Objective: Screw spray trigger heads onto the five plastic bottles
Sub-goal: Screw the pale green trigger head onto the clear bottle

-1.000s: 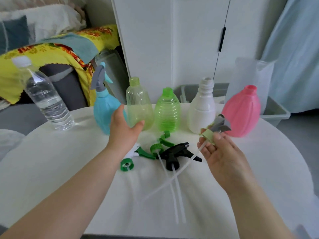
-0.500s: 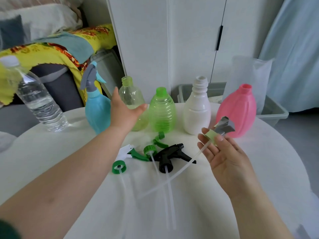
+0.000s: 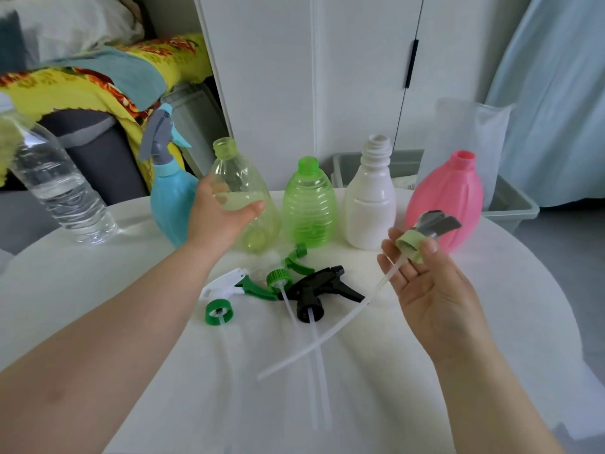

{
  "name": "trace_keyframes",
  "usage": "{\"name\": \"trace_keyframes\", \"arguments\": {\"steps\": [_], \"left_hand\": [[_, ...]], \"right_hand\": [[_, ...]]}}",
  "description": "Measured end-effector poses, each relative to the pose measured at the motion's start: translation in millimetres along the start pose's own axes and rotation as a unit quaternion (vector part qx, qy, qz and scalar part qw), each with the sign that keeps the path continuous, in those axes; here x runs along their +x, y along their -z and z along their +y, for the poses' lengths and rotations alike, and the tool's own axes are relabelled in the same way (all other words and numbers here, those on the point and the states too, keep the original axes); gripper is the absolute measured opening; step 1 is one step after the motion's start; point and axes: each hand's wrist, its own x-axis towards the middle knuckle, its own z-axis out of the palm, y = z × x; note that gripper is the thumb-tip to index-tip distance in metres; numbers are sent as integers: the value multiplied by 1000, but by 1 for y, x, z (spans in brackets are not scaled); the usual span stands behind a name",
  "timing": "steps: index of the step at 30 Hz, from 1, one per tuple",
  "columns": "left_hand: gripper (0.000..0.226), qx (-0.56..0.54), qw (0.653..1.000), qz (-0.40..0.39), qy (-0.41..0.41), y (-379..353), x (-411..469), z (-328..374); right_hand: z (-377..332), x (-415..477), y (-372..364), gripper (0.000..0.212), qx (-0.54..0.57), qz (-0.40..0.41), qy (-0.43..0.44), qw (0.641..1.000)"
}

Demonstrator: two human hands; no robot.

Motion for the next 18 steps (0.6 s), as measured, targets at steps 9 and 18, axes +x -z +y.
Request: {"name": "trace_keyframes", "arguments": {"steps": [9,18], "left_hand": [[70,-57,998,-1,-31,68,-42,12],[86,122,981,-132,-69,136,-109,3]], "right_hand": [[9,-7,-19,19,11,12,-16,1000],[6,-15,-21,35,63,36,1,997]]}}
